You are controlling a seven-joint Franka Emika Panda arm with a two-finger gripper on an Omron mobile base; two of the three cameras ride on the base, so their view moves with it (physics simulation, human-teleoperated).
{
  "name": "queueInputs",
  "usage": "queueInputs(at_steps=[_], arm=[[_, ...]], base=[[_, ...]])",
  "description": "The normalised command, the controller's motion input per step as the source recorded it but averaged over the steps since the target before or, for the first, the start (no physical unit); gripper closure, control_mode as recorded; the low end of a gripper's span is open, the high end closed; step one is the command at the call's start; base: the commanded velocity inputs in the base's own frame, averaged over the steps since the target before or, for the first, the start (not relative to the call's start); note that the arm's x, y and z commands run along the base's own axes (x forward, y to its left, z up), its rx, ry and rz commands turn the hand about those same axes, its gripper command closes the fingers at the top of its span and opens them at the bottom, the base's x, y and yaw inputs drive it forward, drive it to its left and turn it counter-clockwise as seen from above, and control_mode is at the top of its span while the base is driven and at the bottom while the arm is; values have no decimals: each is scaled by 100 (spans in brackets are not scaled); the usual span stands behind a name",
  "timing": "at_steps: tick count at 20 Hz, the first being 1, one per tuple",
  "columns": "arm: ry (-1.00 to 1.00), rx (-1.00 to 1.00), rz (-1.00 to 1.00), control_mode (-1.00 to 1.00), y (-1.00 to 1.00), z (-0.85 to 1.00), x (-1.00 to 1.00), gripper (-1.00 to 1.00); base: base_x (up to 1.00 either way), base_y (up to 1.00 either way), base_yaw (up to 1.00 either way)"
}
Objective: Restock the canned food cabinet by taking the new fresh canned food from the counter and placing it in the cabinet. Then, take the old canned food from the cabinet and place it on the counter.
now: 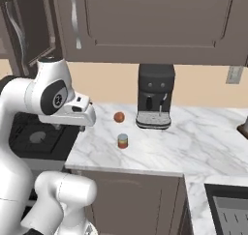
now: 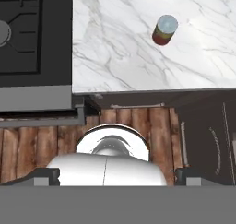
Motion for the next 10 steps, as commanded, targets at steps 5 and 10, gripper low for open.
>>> queueInputs(at_steps=[5, 10], arm=[[0, 0, 0, 100, 0, 0, 0, -100], [0, 0, 0, 100, 0, 0, 0, -100]], base=[[15, -52, -6], [52, -3, 0]])
